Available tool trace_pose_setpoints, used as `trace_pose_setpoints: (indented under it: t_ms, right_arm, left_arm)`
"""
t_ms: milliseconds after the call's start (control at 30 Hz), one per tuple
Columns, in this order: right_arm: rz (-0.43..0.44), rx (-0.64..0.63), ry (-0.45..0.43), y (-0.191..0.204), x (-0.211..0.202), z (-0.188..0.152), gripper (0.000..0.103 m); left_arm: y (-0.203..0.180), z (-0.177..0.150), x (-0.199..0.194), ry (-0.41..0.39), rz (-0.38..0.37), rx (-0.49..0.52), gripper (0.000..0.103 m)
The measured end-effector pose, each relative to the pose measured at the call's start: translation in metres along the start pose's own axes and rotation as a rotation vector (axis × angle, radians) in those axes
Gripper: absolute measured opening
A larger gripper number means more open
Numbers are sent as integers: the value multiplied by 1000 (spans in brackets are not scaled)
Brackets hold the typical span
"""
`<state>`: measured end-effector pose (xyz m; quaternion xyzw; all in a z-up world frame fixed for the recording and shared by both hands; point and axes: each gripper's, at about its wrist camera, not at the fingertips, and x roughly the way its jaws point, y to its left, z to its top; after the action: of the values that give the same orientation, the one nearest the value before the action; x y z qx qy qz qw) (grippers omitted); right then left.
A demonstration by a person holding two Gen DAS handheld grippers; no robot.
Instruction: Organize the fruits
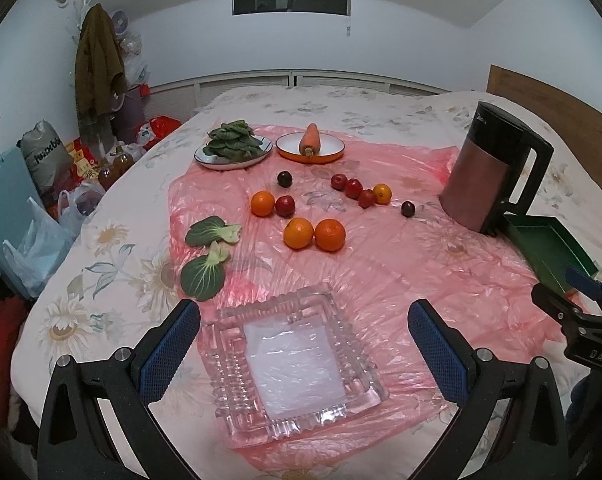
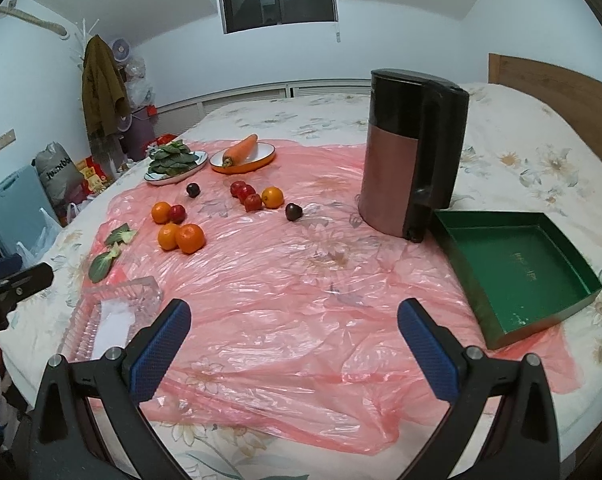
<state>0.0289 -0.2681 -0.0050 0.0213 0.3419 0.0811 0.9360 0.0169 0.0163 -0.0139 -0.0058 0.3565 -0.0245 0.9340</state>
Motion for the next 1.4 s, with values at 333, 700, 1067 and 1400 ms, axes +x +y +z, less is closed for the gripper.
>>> trace_pose_setpoints:
  t_ms: [333, 700, 1067, 1400]
  right_arm:
    - [38, -22, 1, 3, 6, 0, 103]
    - [45, -42, 6, 5, 17, 7, 103]
    - [65, -63, 22, 11, 35, 12, 103]
    - [76, -86, 36, 16, 48, 18, 103]
  left_arm:
    - [-5, 2, 6, 14, -6, 14, 102]
    - [-11, 14, 15, 21, -10, 37, 102]
    - [-9, 20, 28, 28, -1, 45, 102]
    - [-8, 27, 44, 46, -5, 50, 102]
